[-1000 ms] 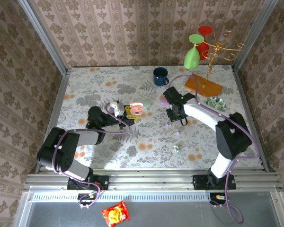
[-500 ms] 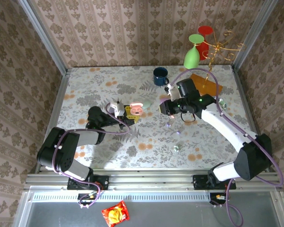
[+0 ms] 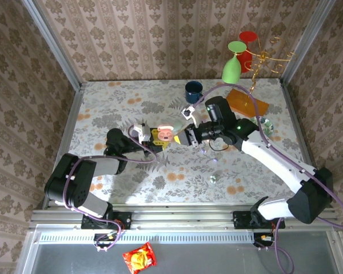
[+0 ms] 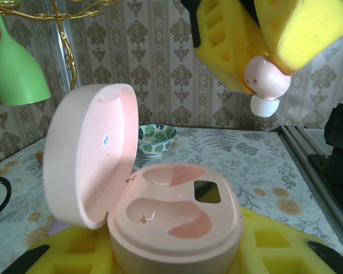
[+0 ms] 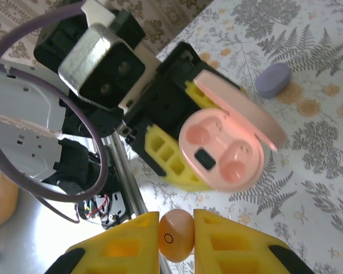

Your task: Insert wireless bluetooth earbuds into charging case

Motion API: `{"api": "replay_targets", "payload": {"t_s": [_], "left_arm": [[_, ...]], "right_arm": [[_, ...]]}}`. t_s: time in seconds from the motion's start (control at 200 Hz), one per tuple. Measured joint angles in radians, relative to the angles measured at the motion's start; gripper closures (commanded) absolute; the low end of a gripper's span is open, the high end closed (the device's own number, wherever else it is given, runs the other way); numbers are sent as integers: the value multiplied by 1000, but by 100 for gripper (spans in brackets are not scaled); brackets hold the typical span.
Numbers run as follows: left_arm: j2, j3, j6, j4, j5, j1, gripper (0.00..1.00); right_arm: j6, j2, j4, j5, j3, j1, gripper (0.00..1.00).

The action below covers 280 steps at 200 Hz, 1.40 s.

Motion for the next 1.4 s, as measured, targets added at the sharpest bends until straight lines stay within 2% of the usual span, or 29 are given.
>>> {"api": "replay_targets", "payload": {"t_s": [0.53, 1.4], "left_arm": [[0, 1, 4, -1, 44, -16, 65], [0, 8, 4, -8, 33, -20, 65]], "right_arm": [[-102, 114, -51, 1, 94, 8, 80], [-137, 136, -84, 13, 104, 9, 80]]}}
